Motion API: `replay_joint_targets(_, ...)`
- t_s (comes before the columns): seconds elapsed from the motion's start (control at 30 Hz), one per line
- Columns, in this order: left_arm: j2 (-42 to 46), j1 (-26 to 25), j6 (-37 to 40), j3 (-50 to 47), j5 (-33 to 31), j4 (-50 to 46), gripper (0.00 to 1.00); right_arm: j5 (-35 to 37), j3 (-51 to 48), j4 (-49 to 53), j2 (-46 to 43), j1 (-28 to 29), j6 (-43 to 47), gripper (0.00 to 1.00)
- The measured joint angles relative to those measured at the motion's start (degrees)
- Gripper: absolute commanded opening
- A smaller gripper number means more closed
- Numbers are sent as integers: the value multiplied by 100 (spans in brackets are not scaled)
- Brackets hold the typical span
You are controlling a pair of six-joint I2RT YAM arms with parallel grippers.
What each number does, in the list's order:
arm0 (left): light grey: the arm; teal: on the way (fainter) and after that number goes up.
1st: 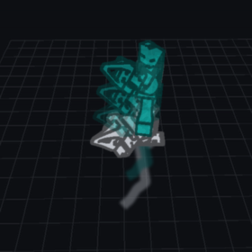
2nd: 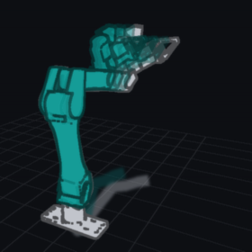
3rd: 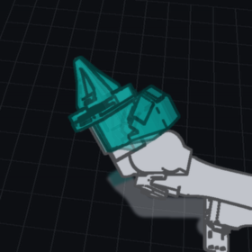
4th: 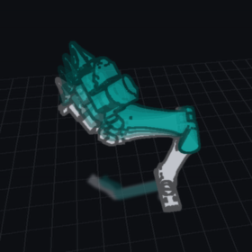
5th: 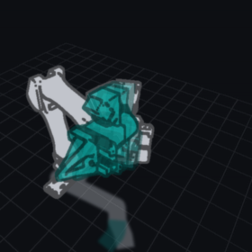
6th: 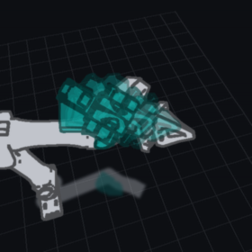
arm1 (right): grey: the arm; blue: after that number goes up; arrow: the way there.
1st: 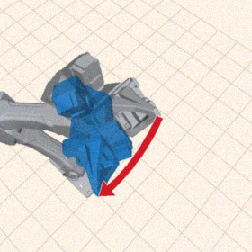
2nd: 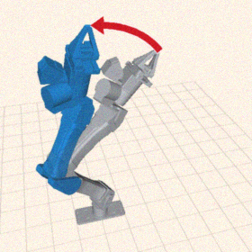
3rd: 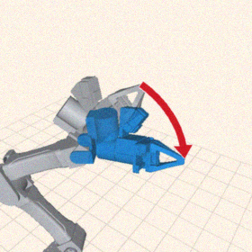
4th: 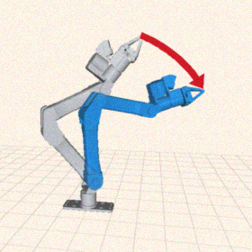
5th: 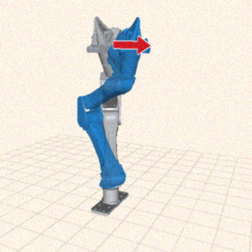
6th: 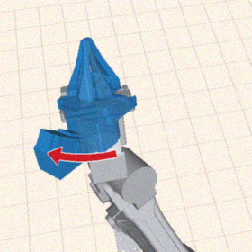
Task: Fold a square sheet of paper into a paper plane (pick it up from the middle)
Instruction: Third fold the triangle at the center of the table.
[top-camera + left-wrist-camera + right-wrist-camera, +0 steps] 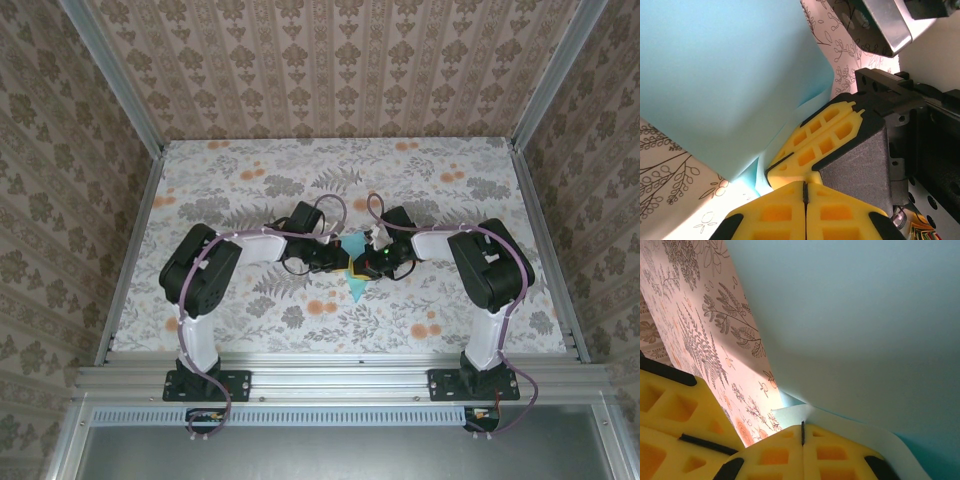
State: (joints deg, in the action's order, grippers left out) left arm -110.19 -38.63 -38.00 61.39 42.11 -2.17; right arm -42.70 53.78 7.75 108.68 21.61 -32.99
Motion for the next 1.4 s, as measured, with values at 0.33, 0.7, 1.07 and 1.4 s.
replay_joint_targets(0.33,-85,9,-149,-321,-317,70,5,-9,0,-7,0,0,0,0)
replay_joint_targets(0.7,-98,-42,-170,-212,-435,-42,5,4,0,-4,-11,4,0,0)
replay_joint_targets(1.07,157,-52,-146,-155,-667,-208,7,13,-39,-37,-35,4,2,0)
replay_joint_targets(1.4,133,-120,-153,-81,-649,-76,7,15,-55,-50,-44,4,2,0)
